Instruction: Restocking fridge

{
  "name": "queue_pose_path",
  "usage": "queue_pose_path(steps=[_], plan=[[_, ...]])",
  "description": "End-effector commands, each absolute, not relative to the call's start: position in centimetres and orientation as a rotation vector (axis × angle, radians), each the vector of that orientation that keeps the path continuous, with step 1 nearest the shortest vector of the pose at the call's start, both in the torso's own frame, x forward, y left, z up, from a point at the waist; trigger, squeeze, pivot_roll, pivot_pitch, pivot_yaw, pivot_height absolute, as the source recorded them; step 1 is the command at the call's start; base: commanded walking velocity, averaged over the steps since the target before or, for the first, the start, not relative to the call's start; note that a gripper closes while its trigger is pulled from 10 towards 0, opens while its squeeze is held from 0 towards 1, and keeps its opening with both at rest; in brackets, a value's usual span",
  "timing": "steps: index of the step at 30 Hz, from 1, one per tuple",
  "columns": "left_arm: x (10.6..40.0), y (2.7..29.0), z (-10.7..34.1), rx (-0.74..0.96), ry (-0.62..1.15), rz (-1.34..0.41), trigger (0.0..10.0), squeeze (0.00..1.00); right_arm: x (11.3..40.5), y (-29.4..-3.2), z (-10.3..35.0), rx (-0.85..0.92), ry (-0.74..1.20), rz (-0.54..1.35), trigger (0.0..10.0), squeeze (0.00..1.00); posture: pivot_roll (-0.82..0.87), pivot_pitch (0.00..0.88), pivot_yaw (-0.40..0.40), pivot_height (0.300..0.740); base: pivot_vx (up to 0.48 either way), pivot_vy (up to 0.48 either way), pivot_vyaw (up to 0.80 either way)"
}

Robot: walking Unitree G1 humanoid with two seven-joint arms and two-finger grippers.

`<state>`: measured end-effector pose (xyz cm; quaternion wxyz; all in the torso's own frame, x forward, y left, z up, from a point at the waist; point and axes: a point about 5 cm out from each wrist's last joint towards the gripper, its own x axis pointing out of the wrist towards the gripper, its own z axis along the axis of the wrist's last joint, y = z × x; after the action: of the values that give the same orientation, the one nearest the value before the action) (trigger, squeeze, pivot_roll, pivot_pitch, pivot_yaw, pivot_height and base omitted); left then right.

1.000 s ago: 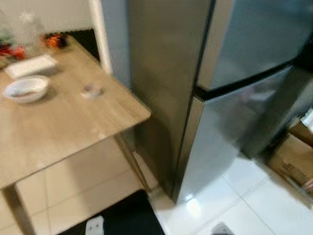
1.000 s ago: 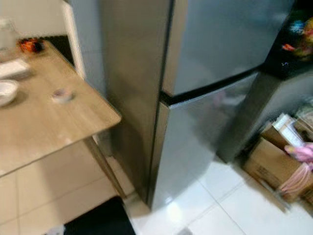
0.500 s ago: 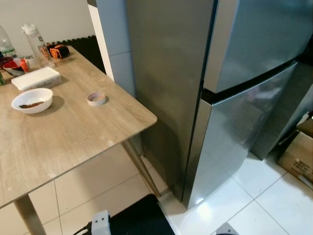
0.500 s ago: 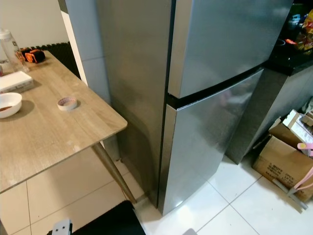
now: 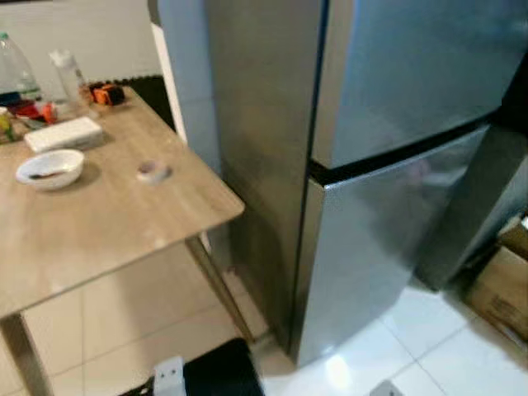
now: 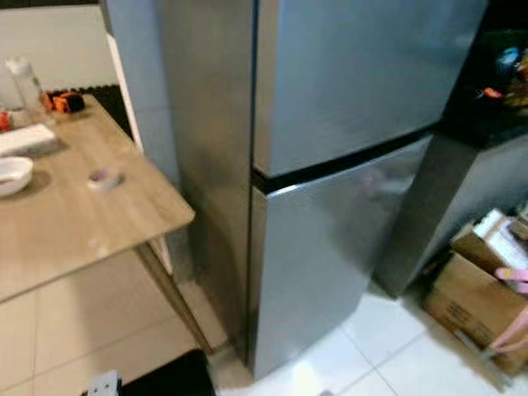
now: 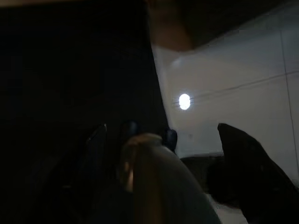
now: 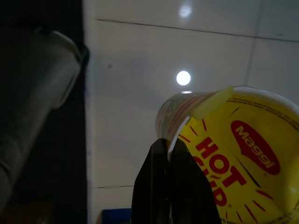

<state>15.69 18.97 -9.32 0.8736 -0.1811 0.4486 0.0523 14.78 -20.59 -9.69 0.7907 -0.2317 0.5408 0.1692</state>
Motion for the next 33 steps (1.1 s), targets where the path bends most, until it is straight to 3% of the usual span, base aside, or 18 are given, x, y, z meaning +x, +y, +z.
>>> queue_pose_path(steps=[1, 12, 19, 20, 21, 23, 25, 26, 28, 33], plan=[[15.6, 18.6, -9.4, -0.384, 0.945, 0.102, 10.0, 0.00, 14.5, -20.7, -9.8, -0.486, 1.173, 0.354, 10.0, 0.00, -0.06, 0.000, 0.005, 0.740, 0.000, -0.454, 0.00], [15.8, 18.9, -9.3, -0.375, 0.935, 0.134, 10.0, 0.00, 15.3, -20.1, -9.6, -0.487, 1.160, 0.362, 10.0, 0.00, -0.06, 0.000, 0.004, 0.740, 0.000, -0.110, 0.00], [18.6, 20.7, -7.7, -0.377, 0.805, 0.219, 10.0, 0.00, 15.2, -20.4, -9.6, -0.491, 1.162, 0.358, 10.0, 0.00, -0.06, 0.000, 0.003, 0.740, 0.000, 0.000, 0.00], [19.8, 21.3, -6.9, -0.408, 0.744, 0.237, 10.0, 0.33, 15.1, -20.7, -9.6, -0.493, 1.165, 0.356, 10.0, 0.00, -0.06, 0.000, 0.003, 0.740, 0.000, 0.000, 0.00], [20.9, 21.9, -6.2, -0.436, 0.686, 0.247, 10.0, 1.00, 15.0, -20.8, -9.6, -0.495, 1.167, 0.354, 10.0, 0.00, -0.06, 0.000, 0.004, 0.740, 0.000, 0.000, 0.00], [23.4, 23.0, -4.1, -0.486, 0.555, 0.226, 10.0, 1.00, 14.8, -21.2, -9.6, -0.499, 1.172, 0.350, 10.0, 0.00, -0.06, 0.000, 0.004, 0.740, 0.000, 0.000, 0.00], [23.4, 23.0, -4.1, -0.486, 0.555, 0.226, 10.0, 1.00, 14.8, -21.2, -9.6, -0.499, 1.172, 0.350, 10.0, 0.00, -0.06, 0.000, 0.004, 0.740, 0.000, 0.000, 0.00], [25.3, 23.5, -2.4, -0.510, 0.464, 0.174, 10.0, 1.00, 14.6, -21.5, -9.6, -0.502, 1.177, 0.347, 10.0, 0.00, -0.06, 0.000, 0.007, 0.740, 0.000, 0.000, 0.00], [26.2, 23.5, -1.6, -0.521, 0.425, 0.136, 10.0, 1.00, 14.5, -21.6, -9.6, -0.500, 1.178, 0.344, 10.0, 0.00, -0.06, 0.000, 0.007, 0.740, 0.000, 0.000, 0.00], [30.6, 21.4, 3.1, -0.559, 0.209, -0.192, 10.0, 1.00, 14.1, -22.1, -9.6, -0.470, 1.181, 0.289, 10.0, 0.00, -0.06, 0.000, 0.016, 0.740, 0.000, 0.000, 0.00]])
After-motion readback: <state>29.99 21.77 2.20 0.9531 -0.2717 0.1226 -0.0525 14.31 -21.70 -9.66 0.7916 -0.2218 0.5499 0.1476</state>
